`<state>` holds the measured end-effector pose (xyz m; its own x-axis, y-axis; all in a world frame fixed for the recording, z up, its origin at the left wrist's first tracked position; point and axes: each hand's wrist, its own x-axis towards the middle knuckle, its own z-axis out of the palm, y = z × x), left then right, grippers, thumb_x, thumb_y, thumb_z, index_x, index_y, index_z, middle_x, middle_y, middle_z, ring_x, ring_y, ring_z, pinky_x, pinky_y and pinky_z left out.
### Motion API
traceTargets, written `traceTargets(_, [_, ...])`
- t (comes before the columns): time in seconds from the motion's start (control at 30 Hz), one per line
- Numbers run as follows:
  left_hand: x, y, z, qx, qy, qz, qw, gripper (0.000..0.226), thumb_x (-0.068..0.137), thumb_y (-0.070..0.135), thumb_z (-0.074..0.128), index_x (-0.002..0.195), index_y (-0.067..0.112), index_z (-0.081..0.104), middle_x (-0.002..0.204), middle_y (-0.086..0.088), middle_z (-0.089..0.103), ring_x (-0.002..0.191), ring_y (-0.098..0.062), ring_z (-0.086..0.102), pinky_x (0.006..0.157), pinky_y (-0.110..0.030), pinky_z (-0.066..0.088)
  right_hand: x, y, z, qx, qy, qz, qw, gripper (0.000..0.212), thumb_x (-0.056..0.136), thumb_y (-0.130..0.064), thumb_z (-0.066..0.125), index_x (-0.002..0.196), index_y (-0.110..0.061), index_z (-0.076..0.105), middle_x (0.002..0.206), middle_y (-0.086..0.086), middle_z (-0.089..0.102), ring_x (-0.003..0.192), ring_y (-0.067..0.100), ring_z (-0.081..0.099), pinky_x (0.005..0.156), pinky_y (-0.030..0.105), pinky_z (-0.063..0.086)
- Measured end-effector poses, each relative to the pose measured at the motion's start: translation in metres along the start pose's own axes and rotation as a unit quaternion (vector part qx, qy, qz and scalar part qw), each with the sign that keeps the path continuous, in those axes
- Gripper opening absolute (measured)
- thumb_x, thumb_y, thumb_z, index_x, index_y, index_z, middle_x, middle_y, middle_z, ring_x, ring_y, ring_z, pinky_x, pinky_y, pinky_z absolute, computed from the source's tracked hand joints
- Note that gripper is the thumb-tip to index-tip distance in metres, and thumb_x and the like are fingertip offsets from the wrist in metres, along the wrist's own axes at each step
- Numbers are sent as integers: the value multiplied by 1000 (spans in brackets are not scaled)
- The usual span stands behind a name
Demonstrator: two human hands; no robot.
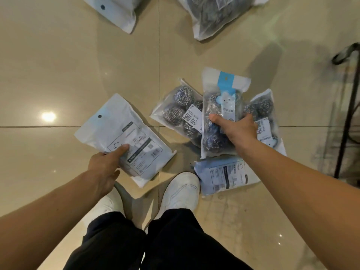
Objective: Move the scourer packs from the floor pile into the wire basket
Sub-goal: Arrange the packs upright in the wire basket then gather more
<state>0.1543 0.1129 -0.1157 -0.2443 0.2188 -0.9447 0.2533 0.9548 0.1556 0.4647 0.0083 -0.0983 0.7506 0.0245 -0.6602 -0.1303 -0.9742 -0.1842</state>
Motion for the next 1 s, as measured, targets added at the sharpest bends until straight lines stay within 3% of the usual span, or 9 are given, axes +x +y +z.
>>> traceTargets(0.1, [-16,7,-5,20,-44,54,997,17,90,18,81,104,15,70,117,-9,76,97,-23,70,95,-44,54,-16,-5,-6,19,-16,-16,1000,116,52,-66,95,141,-16,39,140,12,49,124,33,57,103,45,51])
traceTargets(0.27, [-78,27,-35,114,-107,182,971,53,85,28,83,135,22,66,123,-3,76,112,-28,72,99,-52,58,-76,-19,-32,47,-43,-60,996,98,69,-47,96,138,-17,34,121,0,57,109,25,59,90,33,44])
traceTargets(0.37, [-149,50,-59,151,-158,213,952,43,94,23,77,135,22,65,122,-1,77,112,-24,72,99,-50,59,-141,-34,-72,76,-61,-73,993,110,67,-52,96,150,-20,31,133,-1,60,121,27,61,102,37,48])
traceTargets(0.47, [-242,80,-90,175,-193,215,941,38,95,25,74,131,24,65,119,1,78,113,-23,72,100,-49,58,-225,-52,-141,127,-75,-90,985,117,71,-50,94,161,-21,25,129,-9,54,121,17,55,98,27,39])
traceTargets(0.57, [-346,107,-122,178,-219,227,932,34,94,30,72,128,24,68,118,1,79,112,-25,74,100,-49,57,-312,-62,-219,148,-89,-108,979,118,71,-53,93,164,-25,24,148,-9,53,133,18,54,102,26,40])
traceTargets(0.7, [-495,138,-164,160,-269,237,920,29,100,31,61,126,20,65,115,-7,79,104,-28,77,87,-45,62,-420,-74,-322,196,-80,-124,969,97,70,-43,95,150,-28,43,117,-26,63,108,6,67,80,7,48])
traceTargets(0.8, [-596,149,-194,178,-289,273,900,35,94,35,61,124,17,64,113,-7,79,102,-27,78,86,-44,63,-489,-80,-389,263,-89,-105,955,86,66,-43,97,139,-30,53,114,-18,72,101,-2,69,83,24,55])
traceTargets(0.93, [-688,152,-221,166,-301,315,885,43,89,35,65,126,14,65,116,-10,79,107,-30,76,91,-48,61,-553,-79,-458,344,-134,-113,922,60,66,-39,94,119,-27,70,102,-7,82,93,10,78,81,35,61])
traceTargets(1.0, [-716,152,-228,149,-319,323,879,43,92,31,62,130,11,62,118,-15,78,108,-34,75,86,-44,65,-578,-73,-482,389,-158,-109,901,68,57,-44,95,117,-22,74,103,0,83,99,22,79,89,44,63])
